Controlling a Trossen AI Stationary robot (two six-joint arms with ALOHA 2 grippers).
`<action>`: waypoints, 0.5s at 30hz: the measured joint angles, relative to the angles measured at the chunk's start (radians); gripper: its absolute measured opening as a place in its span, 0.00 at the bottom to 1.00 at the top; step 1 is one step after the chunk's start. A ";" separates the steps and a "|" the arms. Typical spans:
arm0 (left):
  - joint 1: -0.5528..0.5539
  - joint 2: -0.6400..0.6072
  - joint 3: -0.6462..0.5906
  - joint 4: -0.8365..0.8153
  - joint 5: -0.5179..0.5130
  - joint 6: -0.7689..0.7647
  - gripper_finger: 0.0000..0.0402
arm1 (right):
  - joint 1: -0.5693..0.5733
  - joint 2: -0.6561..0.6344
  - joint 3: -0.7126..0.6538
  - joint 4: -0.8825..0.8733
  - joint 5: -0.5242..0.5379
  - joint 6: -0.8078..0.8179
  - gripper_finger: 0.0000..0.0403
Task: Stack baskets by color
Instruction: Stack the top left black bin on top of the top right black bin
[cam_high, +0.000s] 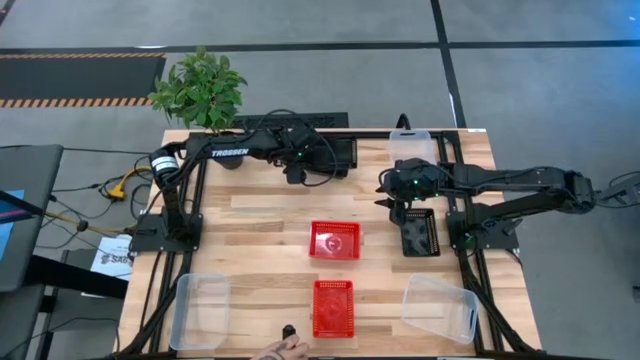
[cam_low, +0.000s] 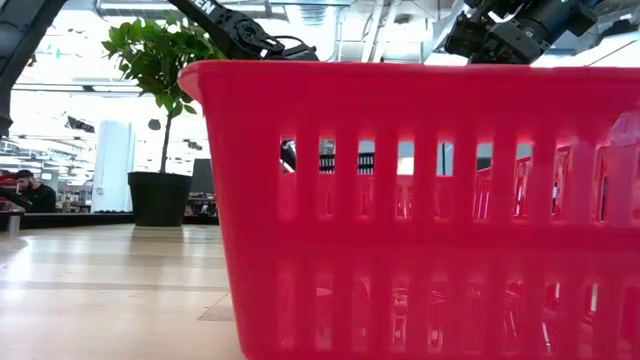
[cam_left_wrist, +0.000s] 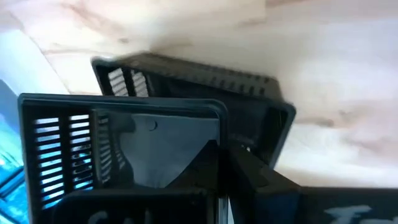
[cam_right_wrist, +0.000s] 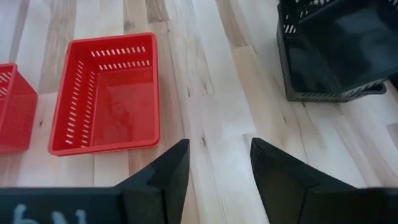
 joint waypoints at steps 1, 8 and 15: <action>0.000 0.000 0.000 0.001 -0.011 0.006 0.00 | 0.000 0.000 0.000 -0.002 0.000 0.000 0.47; -0.006 0.000 0.000 -0.018 -0.043 0.029 0.00 | -0.003 0.000 0.000 -0.001 0.000 -0.022 0.47; -0.020 0.000 0.000 -0.024 -0.130 0.047 0.00 | -0.005 0.000 0.000 -0.005 0.000 -0.026 0.47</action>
